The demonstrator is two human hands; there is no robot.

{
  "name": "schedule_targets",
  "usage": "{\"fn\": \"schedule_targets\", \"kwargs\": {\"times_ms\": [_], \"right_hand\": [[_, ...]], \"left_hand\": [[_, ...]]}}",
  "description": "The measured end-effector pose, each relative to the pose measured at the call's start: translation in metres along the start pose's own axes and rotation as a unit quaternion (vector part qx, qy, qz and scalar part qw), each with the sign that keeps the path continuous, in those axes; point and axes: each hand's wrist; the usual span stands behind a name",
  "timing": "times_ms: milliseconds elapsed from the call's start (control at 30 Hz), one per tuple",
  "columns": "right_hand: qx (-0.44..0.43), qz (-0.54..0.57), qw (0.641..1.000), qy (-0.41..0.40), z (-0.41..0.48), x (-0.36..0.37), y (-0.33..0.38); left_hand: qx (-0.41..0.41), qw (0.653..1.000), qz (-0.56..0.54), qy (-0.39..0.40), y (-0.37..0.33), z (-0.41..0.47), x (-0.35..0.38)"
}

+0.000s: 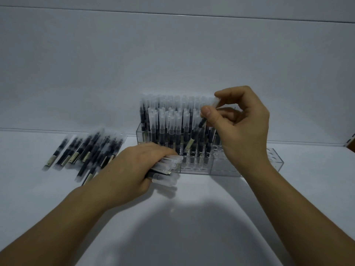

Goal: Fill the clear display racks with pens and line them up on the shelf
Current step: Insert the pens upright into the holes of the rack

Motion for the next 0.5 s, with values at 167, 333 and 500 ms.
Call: {"fn": "schedule_targets", "kwargs": {"times_ms": [167, 333, 500], "right_hand": [[-0.040, -0.057, 0.998, 0.000, 0.003, 0.007, 0.000], [-0.112, -0.162, 0.980, -0.001, 0.008, 0.010, -0.003], [-0.116, -0.180, 0.977, -0.007, 0.011, 0.003, -0.003]], "left_hand": [[0.005, 1.000, -0.006, 0.010, -0.002, 0.001, -0.001], [0.007, 1.000, -0.013, 0.007, -0.002, 0.001, -0.001], [0.010, 1.000, -0.012, 0.001, -0.001, 0.001, -0.001]]}}
Point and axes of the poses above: each hand's wrist, its own z-axis towards the middle knuckle, its own x-axis out of the palm, y = z × x, and after that the axes turned 7 degrees about y, right-handed
